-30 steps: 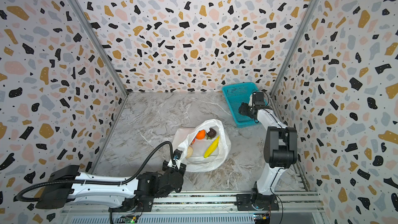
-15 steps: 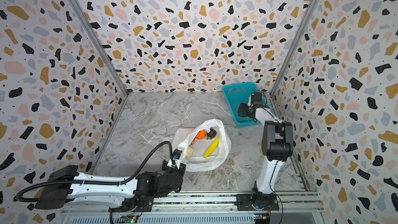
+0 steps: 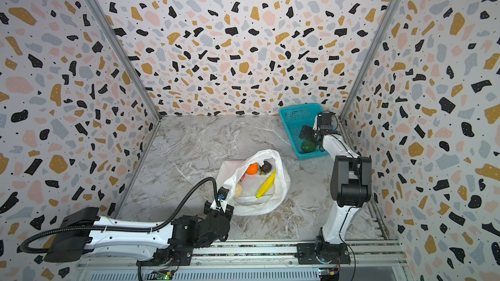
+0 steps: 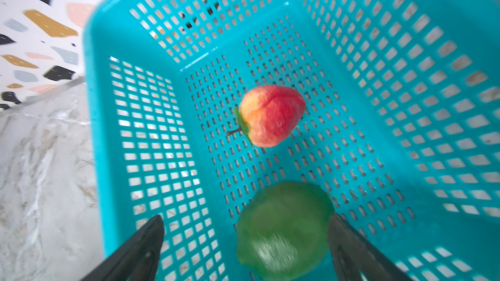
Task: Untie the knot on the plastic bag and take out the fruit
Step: 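Carry the green lime to the teal basket and release it, then move the right gripper back into the bag toward the cream pear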
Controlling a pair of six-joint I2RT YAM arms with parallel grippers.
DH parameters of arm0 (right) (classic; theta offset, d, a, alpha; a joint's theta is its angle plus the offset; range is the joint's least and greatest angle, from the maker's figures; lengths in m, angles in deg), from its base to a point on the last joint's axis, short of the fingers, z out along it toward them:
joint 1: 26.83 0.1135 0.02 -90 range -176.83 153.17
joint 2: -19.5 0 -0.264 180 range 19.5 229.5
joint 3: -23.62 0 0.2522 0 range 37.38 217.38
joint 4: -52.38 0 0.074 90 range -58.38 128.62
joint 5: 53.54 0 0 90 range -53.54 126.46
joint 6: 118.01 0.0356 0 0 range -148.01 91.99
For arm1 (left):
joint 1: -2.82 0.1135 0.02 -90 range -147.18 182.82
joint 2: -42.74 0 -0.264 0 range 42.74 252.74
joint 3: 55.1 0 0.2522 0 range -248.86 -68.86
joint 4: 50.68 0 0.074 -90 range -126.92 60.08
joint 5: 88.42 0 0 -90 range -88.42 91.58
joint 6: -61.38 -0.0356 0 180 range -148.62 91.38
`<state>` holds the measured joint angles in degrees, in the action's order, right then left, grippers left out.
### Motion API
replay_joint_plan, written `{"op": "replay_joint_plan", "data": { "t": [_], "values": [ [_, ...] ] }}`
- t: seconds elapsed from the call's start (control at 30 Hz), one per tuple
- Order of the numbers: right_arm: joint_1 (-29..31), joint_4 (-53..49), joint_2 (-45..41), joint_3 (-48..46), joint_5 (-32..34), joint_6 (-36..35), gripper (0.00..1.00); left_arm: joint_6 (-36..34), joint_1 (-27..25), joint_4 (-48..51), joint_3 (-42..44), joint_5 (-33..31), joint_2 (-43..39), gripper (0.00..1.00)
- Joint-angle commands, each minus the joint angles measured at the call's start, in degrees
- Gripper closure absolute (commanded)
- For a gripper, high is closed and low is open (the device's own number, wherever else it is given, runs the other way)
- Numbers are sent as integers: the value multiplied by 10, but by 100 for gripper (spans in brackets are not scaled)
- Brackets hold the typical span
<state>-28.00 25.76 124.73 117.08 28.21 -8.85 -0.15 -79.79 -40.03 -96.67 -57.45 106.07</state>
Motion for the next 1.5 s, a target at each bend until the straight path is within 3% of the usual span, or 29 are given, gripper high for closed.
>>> {"op": "replay_joint_plan", "data": {
  "t": [0.0,0.47,0.73,0.93,1.1,1.47],
  "values": [
    [2,-24,-61,-10,-14,-5,5,-2,3,-21,-9,-12,0,100],
    [112,-156,-336,-145,-61,-6,5,-3,4,-26,-12,-15,5,100],
    [257,-224,-439,-175,-69,10,5,-10,3,-26,-14,-11,7,100],
    [423,-172,-473,-242,-29,51,5,-10,3,-20,-15,-14,7,100],
    [511,-91,-446,-312,0,64,10,4,3,-11,-12,-20,3,100],
    [538,92,-341,-387,30,70,18,4,3,-3,-14,-20,-8,100]
  ]
}}
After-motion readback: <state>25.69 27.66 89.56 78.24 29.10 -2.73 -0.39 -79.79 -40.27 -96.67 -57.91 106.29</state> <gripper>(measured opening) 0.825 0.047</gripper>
